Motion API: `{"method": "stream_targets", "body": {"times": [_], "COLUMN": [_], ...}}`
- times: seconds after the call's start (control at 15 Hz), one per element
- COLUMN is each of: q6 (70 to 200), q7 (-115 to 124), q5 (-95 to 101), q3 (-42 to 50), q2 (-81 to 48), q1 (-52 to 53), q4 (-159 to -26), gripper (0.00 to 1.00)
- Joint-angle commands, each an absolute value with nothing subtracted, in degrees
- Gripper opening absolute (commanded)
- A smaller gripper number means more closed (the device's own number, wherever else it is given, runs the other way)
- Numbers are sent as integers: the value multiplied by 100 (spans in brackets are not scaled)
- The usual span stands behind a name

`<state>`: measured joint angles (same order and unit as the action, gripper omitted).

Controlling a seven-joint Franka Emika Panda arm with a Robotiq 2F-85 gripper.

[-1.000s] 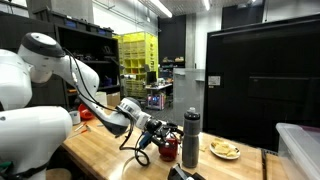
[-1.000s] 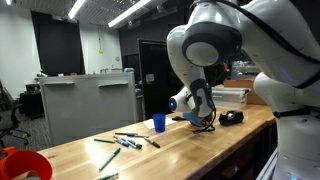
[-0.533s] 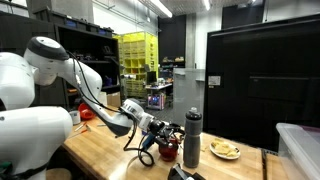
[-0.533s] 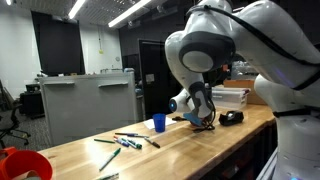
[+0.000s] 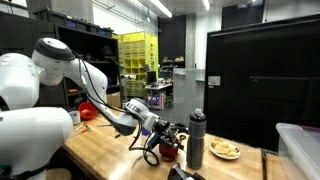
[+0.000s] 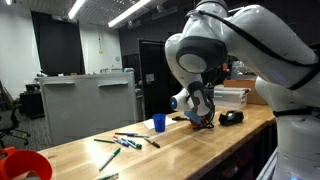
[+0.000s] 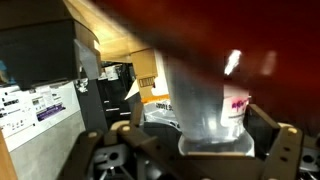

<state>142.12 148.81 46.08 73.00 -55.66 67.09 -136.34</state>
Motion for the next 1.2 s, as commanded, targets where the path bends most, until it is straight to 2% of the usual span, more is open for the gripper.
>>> {"method": "stream_targets", "body": {"times": [0.0, 1.13], "q6": [14257, 14055], "q7": [14885, 14864], "q5": [4554, 4564], "q3": [7269, 6981], "q2": [-5631, -5693], "q1": [6540, 6069], "q4": [-13536, -13121], "gripper": [100, 100]}}
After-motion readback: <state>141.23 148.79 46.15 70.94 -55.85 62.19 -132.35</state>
